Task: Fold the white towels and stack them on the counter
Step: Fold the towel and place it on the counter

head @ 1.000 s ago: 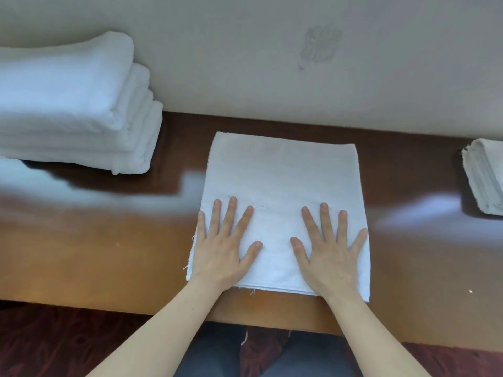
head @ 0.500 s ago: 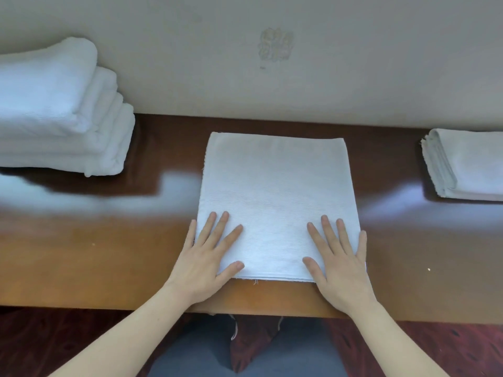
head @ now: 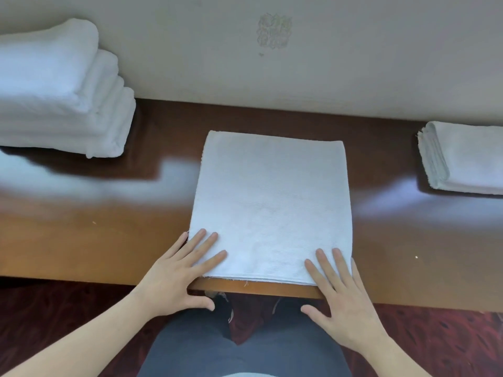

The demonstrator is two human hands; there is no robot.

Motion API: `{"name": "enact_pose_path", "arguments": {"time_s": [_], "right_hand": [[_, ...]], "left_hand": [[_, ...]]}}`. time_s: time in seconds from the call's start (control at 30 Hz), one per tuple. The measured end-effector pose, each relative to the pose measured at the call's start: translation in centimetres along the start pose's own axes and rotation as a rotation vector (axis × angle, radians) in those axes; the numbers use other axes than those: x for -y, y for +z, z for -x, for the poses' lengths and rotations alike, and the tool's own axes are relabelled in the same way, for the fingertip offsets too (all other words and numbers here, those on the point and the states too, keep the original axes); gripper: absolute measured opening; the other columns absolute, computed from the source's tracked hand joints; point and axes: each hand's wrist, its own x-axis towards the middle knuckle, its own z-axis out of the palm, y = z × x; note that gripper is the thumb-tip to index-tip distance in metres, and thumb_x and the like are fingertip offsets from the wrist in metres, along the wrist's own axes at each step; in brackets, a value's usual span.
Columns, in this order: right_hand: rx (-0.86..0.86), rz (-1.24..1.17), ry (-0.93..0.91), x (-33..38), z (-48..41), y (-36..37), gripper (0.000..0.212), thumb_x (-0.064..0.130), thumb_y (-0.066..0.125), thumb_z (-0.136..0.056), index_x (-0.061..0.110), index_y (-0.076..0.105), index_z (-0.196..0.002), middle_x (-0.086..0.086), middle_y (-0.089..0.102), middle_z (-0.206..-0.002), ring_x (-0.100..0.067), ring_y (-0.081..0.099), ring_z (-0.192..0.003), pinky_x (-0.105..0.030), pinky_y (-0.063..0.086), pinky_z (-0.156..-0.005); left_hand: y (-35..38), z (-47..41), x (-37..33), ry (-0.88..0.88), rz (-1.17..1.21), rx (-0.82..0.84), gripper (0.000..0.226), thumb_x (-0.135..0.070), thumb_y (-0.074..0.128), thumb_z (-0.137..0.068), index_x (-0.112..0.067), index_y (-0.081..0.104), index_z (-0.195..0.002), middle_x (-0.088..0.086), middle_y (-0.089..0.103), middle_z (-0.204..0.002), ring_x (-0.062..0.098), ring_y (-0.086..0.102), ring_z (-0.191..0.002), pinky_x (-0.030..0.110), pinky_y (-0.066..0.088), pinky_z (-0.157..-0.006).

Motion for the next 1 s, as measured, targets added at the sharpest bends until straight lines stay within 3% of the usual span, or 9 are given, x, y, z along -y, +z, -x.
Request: {"name": "enact_pose_path", "arguments": {"time_s": [0.1, 0.2, 0.33, 0.47, 0.6, 0.7, 0.77, 0.87, 1.0], "right_hand": [[-0.052, 0.006, -0.068, -0.4, 1.2, 0.8, 0.076, 0.065, 0.043, -0.095, 0.025, 0.024, -0.157, -0.003, 0.019, -0.164, -0.036, 0.014, -0.15, -0.054, 0.013, -0.12], [-0.172, 0.016, -0.145, -1.0, 1.6, 0.9, 0.059, 0.047, 0.045, -0.1, 0.021, 0.035, -0.152, -0.005, 0.034, -0.158, -0.032, 0.027, -0.147, -0.047, 0.02, -0.12], [-0.246, 0.024, -0.236, -2.0, 1.1, -0.3, 0.044, 0.026, 0.049, -0.095, 0.015, 0.058, -0.137, -0.004, 0.054, -0.143, -0.026, 0.042, -0.136, -0.038, 0.032, -0.111], [-0.273, -0.109, -0.271, -2.9, -0.1, -2.7, 0.044, 0.038, 0.038, -0.103, 0.015, 0.075, -0.111, 0.002, 0.07, -0.121, -0.016, 0.053, -0.12, -0.027, 0.042, -0.094], [-0.188, -0.325, 0.052, -3.6, -2.5, -5.8, 0.038, 0.054, 0.05, -0.093, 0.028, 0.077, -0.101, 0.014, 0.074, -0.098, -0.01, 0.062, -0.088, -0.013, 0.038, -0.082], [-0.155, -0.441, 0.249, -4.7, -5.0, -7.7, 0.024, 0.06, 0.057, -0.079, 0.047, 0.075, -0.089, 0.029, 0.071, -0.09, -0.005, 0.061, -0.079, -0.011, 0.039, -0.075], [-0.204, -0.589, 0.328, -5.3, -7.0, -8.8, 0.009, 0.057, 0.066, -0.079, 0.049, 0.072, -0.08, 0.026, 0.071, -0.08, -0.005, 0.062, -0.072, -0.018, 0.043, -0.066], [-0.309, -0.732, 0.419, -6.4, -9.8, -9.8, 0.008, 0.041, 0.078, -0.078, 0.039, 0.071, -0.076, 0.016, 0.068, -0.069, -0.009, 0.06, -0.066, -0.021, 0.041, -0.056], [-0.404, -0.906, 0.493, -7.6, -13.5, -10.6, 0.007, 0.035, 0.076, -0.083, 0.032, 0.072, -0.078, 0.009, 0.071, -0.072, -0.012, 0.064, -0.068, -0.024, 0.045, -0.059]], "left_hand": [[0.9, 1.4, -0.8, 0.024, -0.01, -0.119, 0.07, -0.066, 0.05, -0.093, -0.031, 0.039, -0.152, 0.005, 0.027, -0.163, 0.031, 0.024, -0.15, 0.049, 0.024, -0.119], [0.7, 1.5, -1.4, 0.036, -0.008, -0.29, 0.043, -0.052, 0.051, -0.1, -0.027, 0.066, -0.131, 0.005, 0.051, -0.148, 0.032, 0.046, -0.138, 0.049, 0.041, -0.108], [-0.3, 1.1, -1.1, 0.062, 0.012, -0.336, 0.027, -0.045, 0.057, -0.097, -0.029, 0.077, -0.107, -0.004, 0.064, -0.132, 0.027, 0.059, -0.126, 0.047, 0.047, -0.1], [-2.1, 0.1, -0.2, -0.002, 0.158, -0.351, 0.03, -0.046, 0.057, -0.094, -0.026, 0.08, -0.091, -0.014, 0.074, -0.106, 0.012, 0.067, -0.112, 0.033, 0.047, -0.095], [-4.8, -1.9, 1.0, -0.348, 0.456, -0.21, 0.044, -0.069, 0.057, -0.083, -0.03, 0.077, -0.086, -0.022, 0.07, -0.083, -0.001, 0.058, -0.079, 0.012, 0.041, -0.072], [-5.9, -4.0, 2.0, -0.443, 0.627, -0.245, 0.022, -0.066, 0.068, -0.076, -0.043, 0.069, -0.075, -0.027, 0.067, -0.07, -0.002, 0.058, -0.058, 0.011, 0.04, -0.054], [-6.3, -5.7, 2.8, -0.527, 0.712, -0.306, 0.022, -0.063, 0.071, -0.071, -0.041, 0.07, -0.068, -0.014, 0.062, -0.054, 0.007, 0.052, -0.045, 0.017, 0.038, -0.046], [-6.9, -8.6, 4.1, -0.669, 0.849, -0.396, 0.021, -0.062, 0.074, -0.068, -0.042, 0.07, -0.073, -0.006, 0.05, -0.049, 0.006, 0.042, -0.045, 0.016, 0.034, -0.044], [-8.2, -12.4, 5.6, -0.713, 1.046, -0.501, 0.006, -0.044, 0.078, -0.081, -0.042, 0.072, -0.081, -0.014, 0.067, -0.067, 0.0, 0.056, -0.059, 0.01, 0.041, -0.055]]}}
